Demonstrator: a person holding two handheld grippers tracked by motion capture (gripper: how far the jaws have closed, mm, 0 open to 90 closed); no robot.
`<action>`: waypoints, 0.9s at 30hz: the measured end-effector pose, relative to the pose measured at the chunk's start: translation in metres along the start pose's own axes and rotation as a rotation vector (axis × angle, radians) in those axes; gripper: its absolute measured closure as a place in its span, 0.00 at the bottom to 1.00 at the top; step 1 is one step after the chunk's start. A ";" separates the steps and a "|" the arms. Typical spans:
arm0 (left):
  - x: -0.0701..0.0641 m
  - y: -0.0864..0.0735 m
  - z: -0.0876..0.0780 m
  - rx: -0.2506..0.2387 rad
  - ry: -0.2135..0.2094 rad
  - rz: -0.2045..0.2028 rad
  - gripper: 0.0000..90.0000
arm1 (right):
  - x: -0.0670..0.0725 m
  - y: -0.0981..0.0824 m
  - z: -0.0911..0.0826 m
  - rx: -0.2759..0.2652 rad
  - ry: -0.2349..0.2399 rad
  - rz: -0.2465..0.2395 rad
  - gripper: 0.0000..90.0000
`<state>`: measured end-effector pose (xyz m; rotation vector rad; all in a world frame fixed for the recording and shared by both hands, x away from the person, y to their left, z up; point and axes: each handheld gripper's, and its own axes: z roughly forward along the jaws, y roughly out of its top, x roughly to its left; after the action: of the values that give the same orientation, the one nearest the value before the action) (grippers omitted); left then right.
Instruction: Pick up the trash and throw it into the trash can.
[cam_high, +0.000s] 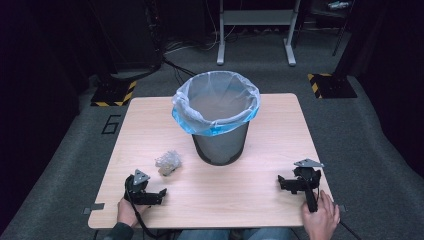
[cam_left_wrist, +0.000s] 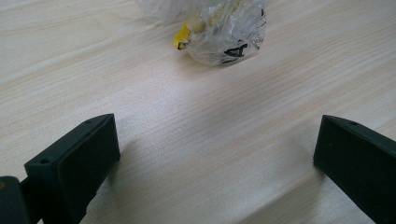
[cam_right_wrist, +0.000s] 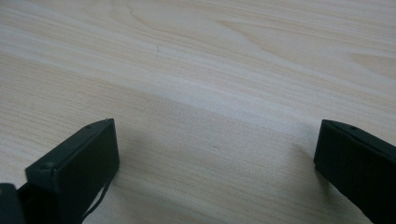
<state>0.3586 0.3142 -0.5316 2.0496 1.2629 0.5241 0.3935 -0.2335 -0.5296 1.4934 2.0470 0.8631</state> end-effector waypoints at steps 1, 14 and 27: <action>0.000 0.000 0.000 0.001 -0.002 0.001 0.00 | 0.000 0.000 0.000 0.000 0.003 0.001 0.00; -0.001 0.001 -0.001 0.014 -0.004 0.023 0.00 | 0.000 0.000 0.000 0.000 0.001 0.000 0.00; -0.006 0.021 -0.007 -0.027 -0.045 0.006 0.00 | 0.000 0.000 0.000 0.001 0.007 -0.002 0.00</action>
<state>0.3650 0.3049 -0.5120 2.0320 1.2173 0.4929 0.3938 -0.2337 -0.5294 1.4906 2.0544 0.8680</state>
